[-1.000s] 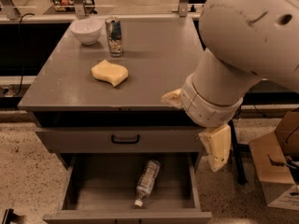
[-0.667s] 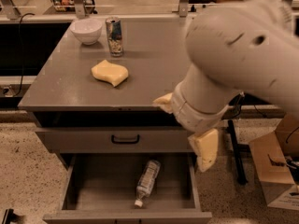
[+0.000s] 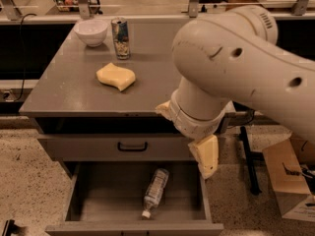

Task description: Pick blue plastic bottle from middle drawer and place on counter

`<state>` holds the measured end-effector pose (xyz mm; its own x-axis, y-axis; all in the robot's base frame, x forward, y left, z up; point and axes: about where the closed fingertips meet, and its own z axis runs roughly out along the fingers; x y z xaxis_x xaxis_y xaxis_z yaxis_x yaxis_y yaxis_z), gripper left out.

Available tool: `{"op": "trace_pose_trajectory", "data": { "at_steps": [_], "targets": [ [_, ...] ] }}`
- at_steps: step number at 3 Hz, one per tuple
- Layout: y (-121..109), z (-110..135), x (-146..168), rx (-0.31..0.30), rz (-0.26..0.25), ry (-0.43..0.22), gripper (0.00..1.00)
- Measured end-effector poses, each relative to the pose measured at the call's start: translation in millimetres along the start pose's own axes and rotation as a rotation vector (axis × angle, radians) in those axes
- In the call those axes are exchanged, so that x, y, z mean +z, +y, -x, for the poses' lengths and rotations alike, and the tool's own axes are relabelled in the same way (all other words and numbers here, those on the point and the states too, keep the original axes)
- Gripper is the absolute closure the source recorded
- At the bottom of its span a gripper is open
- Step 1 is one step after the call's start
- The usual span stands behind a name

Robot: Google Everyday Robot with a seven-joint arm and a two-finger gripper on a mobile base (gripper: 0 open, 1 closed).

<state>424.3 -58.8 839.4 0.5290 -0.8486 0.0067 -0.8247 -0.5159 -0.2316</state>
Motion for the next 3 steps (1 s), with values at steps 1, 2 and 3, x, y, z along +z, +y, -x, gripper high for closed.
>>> {"op": "trace_pose_trajectory", "data": {
  "at_steps": [1,2,3],
  "targets": [
    [16,-1,41,-0.01,0.053,0.017,0.0],
    [31,7,79,-0.085,-0.009,0.015,0.0],
    [15,8,80,-0.089,-0.079,0.014,0.0]
  ]
}}
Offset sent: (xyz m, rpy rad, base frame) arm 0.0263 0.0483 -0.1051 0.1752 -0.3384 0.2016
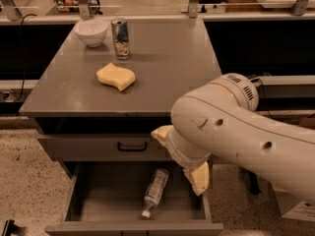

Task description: Pick blue plastic bottle from middle drawer and place on counter

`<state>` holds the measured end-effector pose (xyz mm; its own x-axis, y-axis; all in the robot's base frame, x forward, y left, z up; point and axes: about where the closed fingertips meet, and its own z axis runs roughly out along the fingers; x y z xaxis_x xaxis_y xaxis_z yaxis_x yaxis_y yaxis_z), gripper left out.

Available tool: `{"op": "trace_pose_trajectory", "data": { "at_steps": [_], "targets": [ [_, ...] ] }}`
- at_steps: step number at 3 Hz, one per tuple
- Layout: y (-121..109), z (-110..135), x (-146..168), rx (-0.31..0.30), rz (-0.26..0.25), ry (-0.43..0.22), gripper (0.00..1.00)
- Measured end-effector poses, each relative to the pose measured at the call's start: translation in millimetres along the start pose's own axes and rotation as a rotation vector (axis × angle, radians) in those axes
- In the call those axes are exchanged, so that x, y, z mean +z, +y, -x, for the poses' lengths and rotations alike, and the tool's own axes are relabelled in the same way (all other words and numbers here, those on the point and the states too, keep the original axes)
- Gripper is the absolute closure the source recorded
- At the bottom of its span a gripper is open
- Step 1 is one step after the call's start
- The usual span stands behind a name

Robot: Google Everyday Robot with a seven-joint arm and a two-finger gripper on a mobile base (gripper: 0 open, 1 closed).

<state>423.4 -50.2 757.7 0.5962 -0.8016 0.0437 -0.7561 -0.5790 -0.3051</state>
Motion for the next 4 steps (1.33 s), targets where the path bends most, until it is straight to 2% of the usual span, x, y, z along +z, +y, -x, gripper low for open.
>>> {"op": "trace_pose_trajectory", "data": {
  "at_steps": [1,2,3,4],
  "targets": [
    [2,3,15,-0.031,0.002,-0.004,0.0],
    [9,20,24,-0.152,-0.053,0.007,0.0],
    [-8,21,25,-0.222,-0.123,0.014,0.0],
    [-6,27,32,-0.249,-0.081,-0.005,0.0]
  ]
}}
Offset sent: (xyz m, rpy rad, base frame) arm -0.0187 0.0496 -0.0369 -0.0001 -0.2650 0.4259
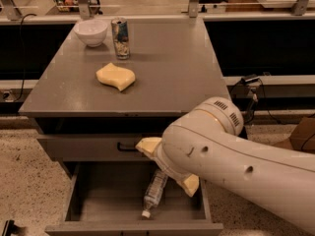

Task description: Pick blue plastic bottle from middle drawer and place on counter

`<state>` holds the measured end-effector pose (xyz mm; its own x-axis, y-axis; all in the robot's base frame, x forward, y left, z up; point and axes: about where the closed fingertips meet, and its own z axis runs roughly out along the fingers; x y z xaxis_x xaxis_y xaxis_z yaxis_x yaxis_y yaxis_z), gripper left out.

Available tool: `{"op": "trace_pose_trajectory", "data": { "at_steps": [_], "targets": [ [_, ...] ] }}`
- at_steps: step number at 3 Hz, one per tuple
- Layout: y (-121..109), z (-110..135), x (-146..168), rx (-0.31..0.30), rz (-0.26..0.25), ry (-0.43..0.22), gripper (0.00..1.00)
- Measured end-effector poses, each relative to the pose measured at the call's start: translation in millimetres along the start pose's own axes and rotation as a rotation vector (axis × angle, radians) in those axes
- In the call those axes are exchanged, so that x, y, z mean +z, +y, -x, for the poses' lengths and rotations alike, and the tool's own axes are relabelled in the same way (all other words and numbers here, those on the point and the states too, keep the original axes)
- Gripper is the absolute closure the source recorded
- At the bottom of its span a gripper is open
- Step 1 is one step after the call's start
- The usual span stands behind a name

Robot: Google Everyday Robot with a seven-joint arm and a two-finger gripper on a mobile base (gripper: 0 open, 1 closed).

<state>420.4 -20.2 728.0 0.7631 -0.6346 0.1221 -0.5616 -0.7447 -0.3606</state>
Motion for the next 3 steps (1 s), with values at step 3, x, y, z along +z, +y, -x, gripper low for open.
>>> {"op": "trace_pose_trajectory", "data": {
  "at_steps": [3],
  "targets": [
    [28,32,156,-0.251,0.127,-0.187,0.0]
  ]
}}
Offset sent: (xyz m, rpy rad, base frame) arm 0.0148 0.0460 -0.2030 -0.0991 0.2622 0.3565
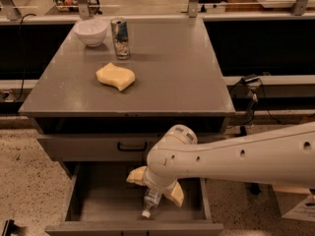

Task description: Pick blue plastic bottle from middle drawer and place on counter

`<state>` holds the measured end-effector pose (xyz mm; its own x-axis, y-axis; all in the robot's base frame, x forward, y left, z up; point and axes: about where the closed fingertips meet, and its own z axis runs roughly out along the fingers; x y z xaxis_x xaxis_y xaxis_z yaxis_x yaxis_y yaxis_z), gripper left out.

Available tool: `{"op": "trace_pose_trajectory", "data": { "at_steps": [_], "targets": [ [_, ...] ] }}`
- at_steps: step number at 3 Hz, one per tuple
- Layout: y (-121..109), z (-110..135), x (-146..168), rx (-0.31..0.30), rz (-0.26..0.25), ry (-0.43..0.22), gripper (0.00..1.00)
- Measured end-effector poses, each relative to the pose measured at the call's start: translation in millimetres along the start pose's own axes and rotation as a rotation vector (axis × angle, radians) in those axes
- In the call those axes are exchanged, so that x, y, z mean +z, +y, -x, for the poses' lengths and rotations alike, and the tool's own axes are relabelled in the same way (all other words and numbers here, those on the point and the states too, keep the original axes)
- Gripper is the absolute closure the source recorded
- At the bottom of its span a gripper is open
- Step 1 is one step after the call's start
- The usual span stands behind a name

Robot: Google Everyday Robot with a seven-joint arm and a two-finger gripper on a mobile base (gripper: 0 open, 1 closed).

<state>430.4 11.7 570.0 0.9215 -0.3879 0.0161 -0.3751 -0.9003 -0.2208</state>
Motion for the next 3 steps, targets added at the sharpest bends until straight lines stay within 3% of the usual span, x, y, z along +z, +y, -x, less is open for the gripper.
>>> {"op": "trace_pose_trajectory", "data": {
  "at_steps": [1,3],
  "targets": [
    [0.9,-5.4,12.6,-0.01,-0.036,-0.036,0.0],
    [1.3,-4.5,13.0,-0.022,-0.035,-0.037,0.0]
  ]
}}
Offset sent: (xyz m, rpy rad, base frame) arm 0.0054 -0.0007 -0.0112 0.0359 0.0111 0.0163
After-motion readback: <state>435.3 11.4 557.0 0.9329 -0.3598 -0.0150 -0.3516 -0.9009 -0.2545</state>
